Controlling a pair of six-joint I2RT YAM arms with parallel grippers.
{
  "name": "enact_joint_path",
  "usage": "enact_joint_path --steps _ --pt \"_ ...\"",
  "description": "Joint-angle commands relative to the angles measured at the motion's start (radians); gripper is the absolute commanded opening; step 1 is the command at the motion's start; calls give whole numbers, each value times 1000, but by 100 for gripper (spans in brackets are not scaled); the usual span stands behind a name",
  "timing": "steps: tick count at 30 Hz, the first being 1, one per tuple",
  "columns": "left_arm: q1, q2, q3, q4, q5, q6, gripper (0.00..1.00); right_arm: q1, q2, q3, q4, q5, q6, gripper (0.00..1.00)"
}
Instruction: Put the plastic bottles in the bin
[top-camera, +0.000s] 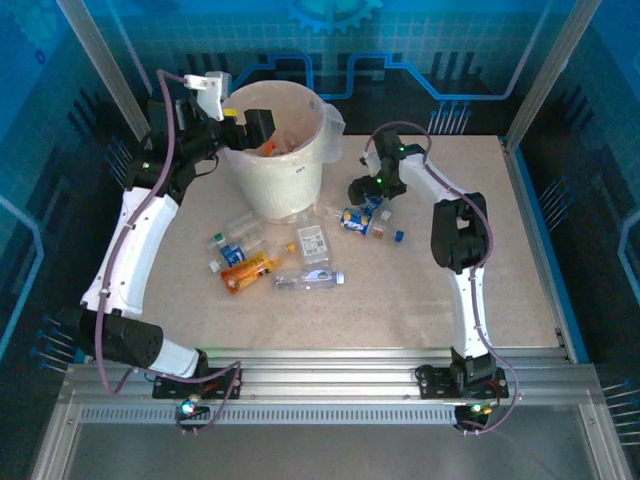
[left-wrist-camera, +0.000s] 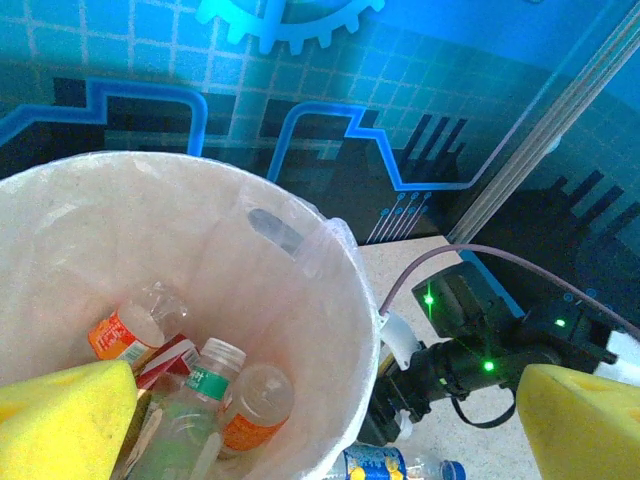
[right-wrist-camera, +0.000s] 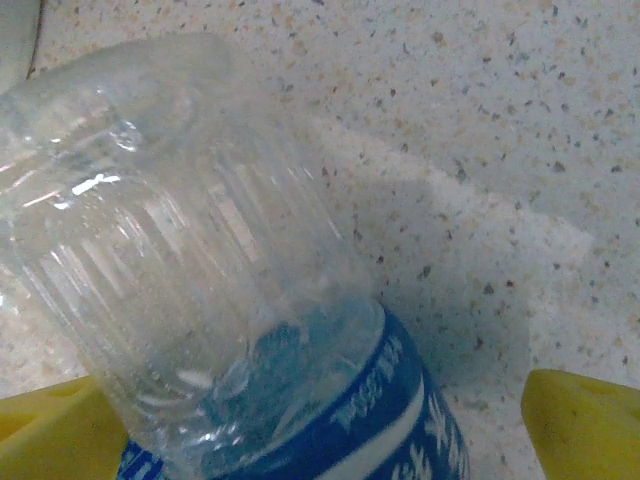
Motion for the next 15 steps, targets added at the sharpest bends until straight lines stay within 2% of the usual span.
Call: enact_joint_path --steps 1,11,15 --pt "4 -25 -22 33 14 -8 99 0 43 37 -31 6 23 100" --pt "3 -23 -35 44 12 -19 99 -14 71 37 -21 38 79 90" --pt "4 -19 -42 52 14 -28 99 -22 69 15 -20 47 93 89"
